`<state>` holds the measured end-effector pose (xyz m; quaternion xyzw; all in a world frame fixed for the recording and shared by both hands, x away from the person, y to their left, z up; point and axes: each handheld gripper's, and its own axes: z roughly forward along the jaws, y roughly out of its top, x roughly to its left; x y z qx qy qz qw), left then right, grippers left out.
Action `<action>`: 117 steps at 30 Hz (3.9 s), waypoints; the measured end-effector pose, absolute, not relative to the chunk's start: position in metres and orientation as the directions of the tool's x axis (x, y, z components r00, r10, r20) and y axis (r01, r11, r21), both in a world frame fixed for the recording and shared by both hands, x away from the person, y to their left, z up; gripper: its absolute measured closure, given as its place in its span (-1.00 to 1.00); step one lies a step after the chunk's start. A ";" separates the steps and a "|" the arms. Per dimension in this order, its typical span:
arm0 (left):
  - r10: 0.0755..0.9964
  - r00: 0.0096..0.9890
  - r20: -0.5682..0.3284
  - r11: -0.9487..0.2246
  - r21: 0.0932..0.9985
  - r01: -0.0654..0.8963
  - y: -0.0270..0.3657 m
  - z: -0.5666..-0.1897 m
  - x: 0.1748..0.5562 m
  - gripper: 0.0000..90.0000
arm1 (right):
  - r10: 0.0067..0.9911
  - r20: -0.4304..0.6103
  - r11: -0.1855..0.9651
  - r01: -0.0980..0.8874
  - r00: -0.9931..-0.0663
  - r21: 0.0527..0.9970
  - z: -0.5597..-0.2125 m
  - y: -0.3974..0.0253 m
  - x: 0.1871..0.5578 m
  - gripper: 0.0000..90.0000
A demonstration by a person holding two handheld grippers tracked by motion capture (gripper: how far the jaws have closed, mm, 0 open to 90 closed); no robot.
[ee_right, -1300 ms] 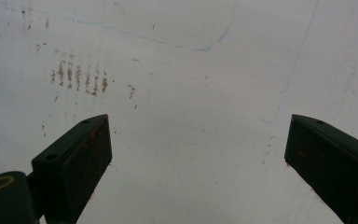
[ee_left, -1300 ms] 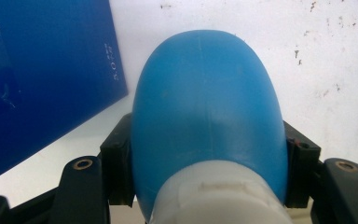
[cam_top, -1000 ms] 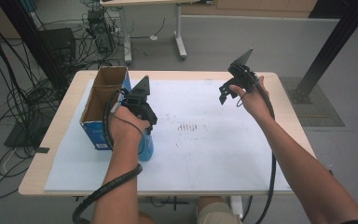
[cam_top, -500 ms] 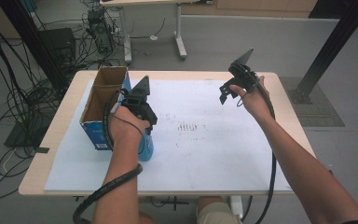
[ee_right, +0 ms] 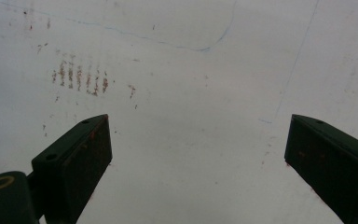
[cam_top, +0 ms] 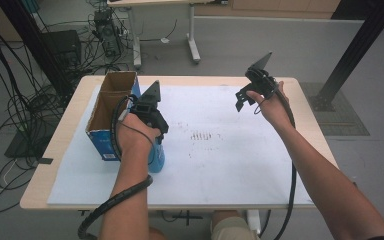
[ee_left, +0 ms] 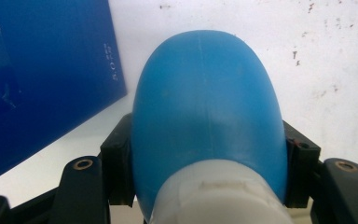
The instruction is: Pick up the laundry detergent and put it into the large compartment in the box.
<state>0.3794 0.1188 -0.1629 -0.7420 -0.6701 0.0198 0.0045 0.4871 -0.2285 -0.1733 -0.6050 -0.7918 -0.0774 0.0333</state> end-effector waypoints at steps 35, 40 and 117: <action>0.974 0.227 0.002 -0.226 0.071 0.971 0.087 0.026 0.385 -0.16 | 0.943 0.139 0.288 0.951 -0.302 0.115 -0.153 -0.230 0.475 -0.84; 0.977 0.214 -0.011 -0.211 0.127 0.969 0.093 0.068 0.384 -0.16 | 0.939 0.140 0.298 0.947 -0.313 0.117 -0.148 -0.230 0.472 -0.84; 1.000 -0.021 0.007 0.020 0.083 0.996 0.244 -0.032 0.441 -0.17 | 0.947 0.113 0.292 0.952 -0.301 0.087 -0.156 -0.239 0.478 -0.84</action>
